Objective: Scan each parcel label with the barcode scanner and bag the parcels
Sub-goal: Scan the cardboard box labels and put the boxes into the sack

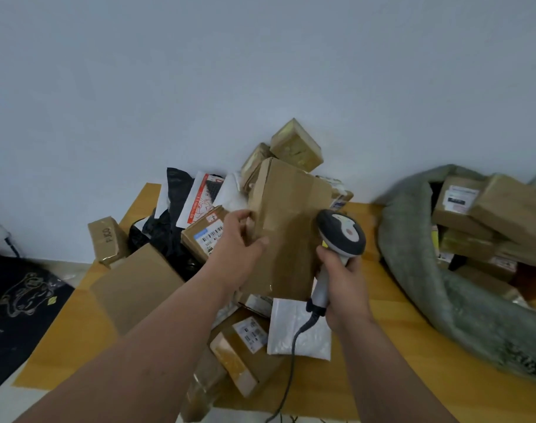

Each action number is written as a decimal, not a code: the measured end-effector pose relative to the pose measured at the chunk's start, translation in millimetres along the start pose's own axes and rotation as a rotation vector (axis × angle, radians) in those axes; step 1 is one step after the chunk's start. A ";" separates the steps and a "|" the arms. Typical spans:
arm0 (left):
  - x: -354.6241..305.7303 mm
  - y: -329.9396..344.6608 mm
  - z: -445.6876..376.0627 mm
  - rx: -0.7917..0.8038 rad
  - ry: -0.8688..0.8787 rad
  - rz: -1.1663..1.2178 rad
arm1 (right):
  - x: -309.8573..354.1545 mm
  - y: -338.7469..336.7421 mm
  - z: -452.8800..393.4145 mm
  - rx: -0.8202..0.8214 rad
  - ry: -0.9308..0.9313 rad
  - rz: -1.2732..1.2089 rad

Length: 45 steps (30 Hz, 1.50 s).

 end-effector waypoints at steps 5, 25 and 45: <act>-3.8 26.5 -0.4 -0.170 0.070 -0.321 | 10.3 -14.4 7.1 -0.048 -0.087 0.039; -27.4 105.7 10.2 0.144 0.362 -0.923 | 33.1 -42.5 12.7 -0.140 -0.105 -0.280; 8.2 62.7 -0.2 0.118 -0.306 -0.010 | 30.8 -68.6 16.4 0.016 -0.093 -0.366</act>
Point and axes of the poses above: each hand's wrist, its own z-axis away from the middle knuckle, its own y-axis out of the palm, x = y × z, the point moved 1 cm from there along -z, towards the middle knuckle, and after that the axes turned 15 degrees about x, right-handed, at the moved point
